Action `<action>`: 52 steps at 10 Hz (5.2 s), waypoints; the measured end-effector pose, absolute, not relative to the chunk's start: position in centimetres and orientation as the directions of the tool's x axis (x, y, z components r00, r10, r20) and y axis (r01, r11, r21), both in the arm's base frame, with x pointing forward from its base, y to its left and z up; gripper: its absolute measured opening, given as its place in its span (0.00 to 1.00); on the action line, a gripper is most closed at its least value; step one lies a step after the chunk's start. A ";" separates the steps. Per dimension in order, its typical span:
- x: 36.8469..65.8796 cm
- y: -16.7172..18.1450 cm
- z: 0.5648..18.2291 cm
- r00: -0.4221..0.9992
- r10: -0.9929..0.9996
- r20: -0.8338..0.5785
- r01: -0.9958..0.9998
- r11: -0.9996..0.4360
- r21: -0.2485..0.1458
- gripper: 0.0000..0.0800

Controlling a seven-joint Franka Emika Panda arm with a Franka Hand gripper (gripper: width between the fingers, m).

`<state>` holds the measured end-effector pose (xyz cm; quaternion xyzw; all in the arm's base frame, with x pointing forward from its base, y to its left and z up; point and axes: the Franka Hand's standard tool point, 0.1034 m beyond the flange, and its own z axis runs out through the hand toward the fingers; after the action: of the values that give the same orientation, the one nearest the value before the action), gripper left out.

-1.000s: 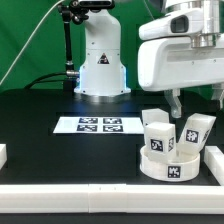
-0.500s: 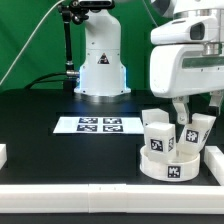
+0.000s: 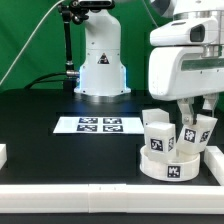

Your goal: Assemble stool

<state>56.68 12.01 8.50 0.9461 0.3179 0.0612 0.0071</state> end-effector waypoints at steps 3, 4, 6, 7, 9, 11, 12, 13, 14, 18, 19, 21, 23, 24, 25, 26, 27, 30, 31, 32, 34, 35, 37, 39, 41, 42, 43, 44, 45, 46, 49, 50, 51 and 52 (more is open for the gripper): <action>56.7 12.0 8.5 0.806 0.582 0.113 0.580 -0.813 0.050 0.42; 56.7 12.0 8.5 0.808 0.578 0.113 0.577 -0.815 0.049 0.42; 56.7 11.8 8.5 0.909 0.397 0.128 0.398 -0.917 0.018 0.42; 56.7 11.8 8.4 0.943 0.301 0.141 0.303 -0.953 0.006 0.42; 56.8 12.1 8.5 0.985 0.075 0.156 0.081 -0.996 -0.032 0.42; 56.7 12.4 8.5 0.985 -0.093 0.147 -0.084 -0.994 -0.065 0.42; 56.7 12.6 8.4 0.970 -0.200 0.139 -0.189 -0.978 -0.085 0.42; 56.8 12.6 8.4 0.961 -0.239 0.140 -0.228 -0.969 -0.092 0.42; 56.8 12.5 8.5 0.942 -0.308 0.133 -0.296 -0.950 -0.101 0.42; 56.8 12.3 8.4 0.857 -0.504 0.106 -0.491 -0.862 -0.131 0.42; 56.8 12.3 8.4 0.818 -0.568 0.094 -0.554 -0.821 -0.140 0.42; 56.5 12.8 8.4 0.641 -0.767 0.041 -0.752 -0.638 -0.168 0.42; 56.3 12.8 8.4 0.427 -0.904 -0.020 -0.892 -0.417 -0.176 0.42; 56.3 12.7 8.3 0.364 -0.931 -0.039 -0.919 -0.352 -0.177 0.42; 56.3 12.6 8.3 0.255 -0.964 -0.072 -0.955 -0.239 -0.176 0.42; 56.3 12.5 8.2 0.145 -0.983 -0.108 -0.977 -0.125 -0.172 0.42; 56.3 12.4 8.1 0.035 -0.989 -0.146 -0.987 -0.011 -0.163 0.42; 56.2 12.5 8.1 -0.093 -0.981 -0.170 -0.983 0.118 -0.143 0.42; 56.2 12.5 8.1 -0.131 -0.976 -0.176 -0.978 0.155 -0.136 0.42; 56.2 12.5 8.1 -0.210 -0.959 -0.191 -0.964 0.235 -0.121 0.42; 56.2 12.4 8.0 -0.310 -0.928 -0.208 -0.936 0.336 -0.102 0.42; 56.1 12.3 8.0 -0.435 -0.869 -0.235 -0.882 0.464 -0.080 0.42; 56.0 12.3 8.0 -0.609 -0.745 -0.273 -0.765 0.643 -0.048 0.42; 56.1 12.3 8.0 -0.640 -0.717 -0.276 -0.742 0.670 -0.017 0.42; 56.1 12.3 7.9 -0.618 -0.736 -0.276 -0.761 0.649 -0.026 0.51; 56.1 12.3 7.9 -0.618 -0.737 -0.276 -0.761 0.648 -0.025 0.68; 56.0 13.0 8.5 -0.570 -0.778 -0.265 -0.807 0.590 0.002 0.68; 56.3 13.5 9.7 -0.505 -0.818 -0.275 -0.849 0.528 -0.011 0.78; 56.6 13.7 10.7 -0.489 -0.823 -0.288 -0.856 0.516 -0.021 0.80; 56.6 14.0 11.0 -0.450 -0.844 -0.292 -0.877 0.480 -0.035 0.80; 56.6 13.9 10.7 -0.278 -0.920 -0.277 -0.946 0.312 -0.087 0.81; 56.5 14.0 10.6 -0.159 -0.954 -0.256 -0.976 0.191 -0.108 0.81; 56.3 14.2 10.6 0.004 -0.978 -0.210 -0.994 0.020 -0.112 0.81; 56.4 14.4 10.7 0.151 -0.973 -0.172 -0.983 -0.129 -0.132 0.81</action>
Offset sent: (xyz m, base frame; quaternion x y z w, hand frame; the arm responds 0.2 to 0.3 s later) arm 0.0000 0.0000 0.0000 0.0000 0.0000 0.0000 1.0000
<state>56.38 14.44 10.70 0.7509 -0.6514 -0.0219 -0.1069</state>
